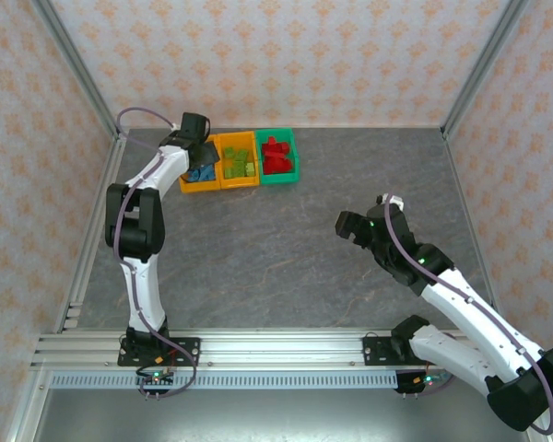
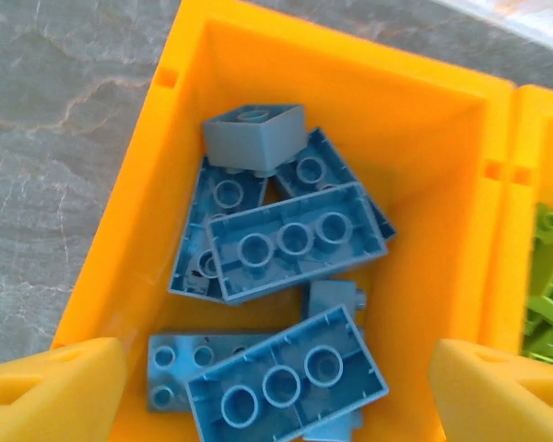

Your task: Sort the legos into containers by color

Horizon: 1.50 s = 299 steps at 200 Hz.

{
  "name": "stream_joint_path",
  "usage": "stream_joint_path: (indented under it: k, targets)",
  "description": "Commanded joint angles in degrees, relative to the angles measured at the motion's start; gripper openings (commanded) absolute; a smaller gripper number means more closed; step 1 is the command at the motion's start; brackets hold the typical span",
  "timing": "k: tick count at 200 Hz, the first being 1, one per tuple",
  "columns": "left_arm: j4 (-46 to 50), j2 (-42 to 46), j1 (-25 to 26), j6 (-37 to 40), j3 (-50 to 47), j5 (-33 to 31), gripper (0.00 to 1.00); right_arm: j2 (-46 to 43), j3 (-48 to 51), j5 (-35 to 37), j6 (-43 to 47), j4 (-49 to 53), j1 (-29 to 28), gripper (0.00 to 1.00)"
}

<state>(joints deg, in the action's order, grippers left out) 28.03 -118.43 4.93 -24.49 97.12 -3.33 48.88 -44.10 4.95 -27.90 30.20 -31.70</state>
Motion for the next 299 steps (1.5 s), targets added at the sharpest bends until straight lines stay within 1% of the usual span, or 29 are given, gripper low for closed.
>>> stream_joint_path:
  k: [1,20,36,52,67,83,93,106,116,130,135,139,140,153,159,170,175,182,188,201,208,212,216,220,228,236,244,252,299]
  targets:
    - [-1.5,11.9,1.4,1.2,-5.0,0.7,0.86,-0.8,0.0,7.9,-0.3,1.5,0.1,0.99]
    - [-4.9,22.1,4.0,1.1,-14.2,0.1,0.87,-0.3,0.1,16.7,1.0,1.2,1.1,0.99]
    - [-9.1,32.6,6.6,1.4,-24.6,-2.9,0.88,0.9,0.4,25.4,4.2,-0.5,3.7,0.99]
    - [-12.0,42.0,8.5,1.9,-34.1,-5.3,0.91,3.1,1.6,29.7,8.8,-5.0,9.3,0.99]
    - [-13.6,49.6,8.7,3.4,-41.8,-7.0,0.93,6.5,4.8,33.0,14.8,-14.6,14.1,0.99]
    - [-17.5,57.0,8.7,6.7,-50.4,-11.7,0.97,10.7,8.1,32.7,17.4,-23.4,19.0,0.99]
    - [-23.1,61.1,8.8,11.4,-57.0,-14.0,1.0,13.8,10.5,30.7,18.4,-30.5,21.0,0.99]
    - [-33.3,64.8,8.7,17.6,-65.7,-16.3,1.0,19.8,14.1,28.7,21.4,-43.0,22.6,0.99]
    - [-38.5,66.2,8.7,20.7,-70.6,-19.0,1.0,25.3,14.8,27.7,24.1,-50.0,23.2,0.99]
    - [-42.8,66.1,8.0,22.7,-74.5,-22.0,1.0,33.1,15.2,28.0,27.7,-61.2,23.7,0.99]
    - [-44.2,65.6,7.3,23.0,-75.5,-22.1,1.0,34.0,14.2,27.9,27.2,-60.8,23.6,1.0]
    - [-45.5,65.1,6.7,22.9,-76.4,-21.6,1.0,33.8,14.2,25.8,25.9,-59.8,23.9,0.99]
    - [-45.9,65.0,6.4,22.9,-76.5,-21.5,1.0,33.8,14.9,24.3,26.0,-61.5,24.2,1.0]
    - [-52.3,62.0,3.2,22.8,-79.1,-15.6,1.0,36.1,19.8,13.5,28.8,-73.3,26.1,0.99]
    - [-55.1,60.0,1.5,22.8,-80.0,-13.0,1.0,37.0,21.2,8.3,30.1,-75.4,26.6,1.0]
    - [-60.1,54.9,-1.0,23.7,-80.4,-8.8,1.0,40.1,22.5,6.2,31.6,-82.5,26.6,0.99]
    - [-62.1,52.1,-1.7,22.9,-80.1,-8.4,1.0,39.6,22.1,6.6,31.2,-80.9,26.6,0.99]
    - [-63.8,48.7,-2.7,22.6,-78.8,-6.6,1.0,37.9,20.7,6.3,30.2,-75.3,27.0,0.99]
    - [-63.1,46.6,-3.1,23.5,-76.9,-4.4,1.0,38.6,20.9,5.3,29.7,-76.8,28.1,0.99]
    - [-66.9,40.4,-3.9,23.5,-74.3,-1.6,1.0,38.0,20.6,5.4,29.3,-75.2,28.2,0.99]
    - [-69.4,36.0,-4.2,23.6,-73.5,0.2,1.0,38.6,20.8,5.5,29.5,-76.6,28.2,0.99]
    - [-71.6,32.7,-4.2,24.0,-73.3,0.7,1.0,38.5,21.0,5.5,29.5,-76.7,28.2,0.99]
    - [-76.6,31.0,-3.8,25.1,-74.3,1.3,1.0,38.2,20.8,5.4,29.4,-76.0,28.2,0.99]
    - [-77.4,31.2,-3.6,25.7,-74.8,2.2,1.0,38.2,20.6,5.3,29.3,-75.5,28.2,0.99]
    - [-68.3,33.3,-3.5,25.3,-72.3,2.0,1.0,38.4,20.9,5.3,29.4,-76.4,28.3,0.99]
    - [-72.2,32.3,-3.4,25.3,-73.1,1.4,1.0,38.3,20.7,5.3,29.4,-75.8,28.3,1.0]
    - [-70.0,32.7,-3.4,25.1,-72.6,0.7,1.0,38.3,20.8,5.3,29.4,-76.1,28.3,0.99]
    - [-71.6,32.4,-3.1,25.3,-73.0,0.3,1.0,38.4,20.7,5.3,29.4,-75.9,28.3,0.99]
    - [-70.6,32.6,-3.1,25.3,-72.7,0.4,1.0,38.2,21.0,5.2,29.6,-76.4,28.3,0.99]
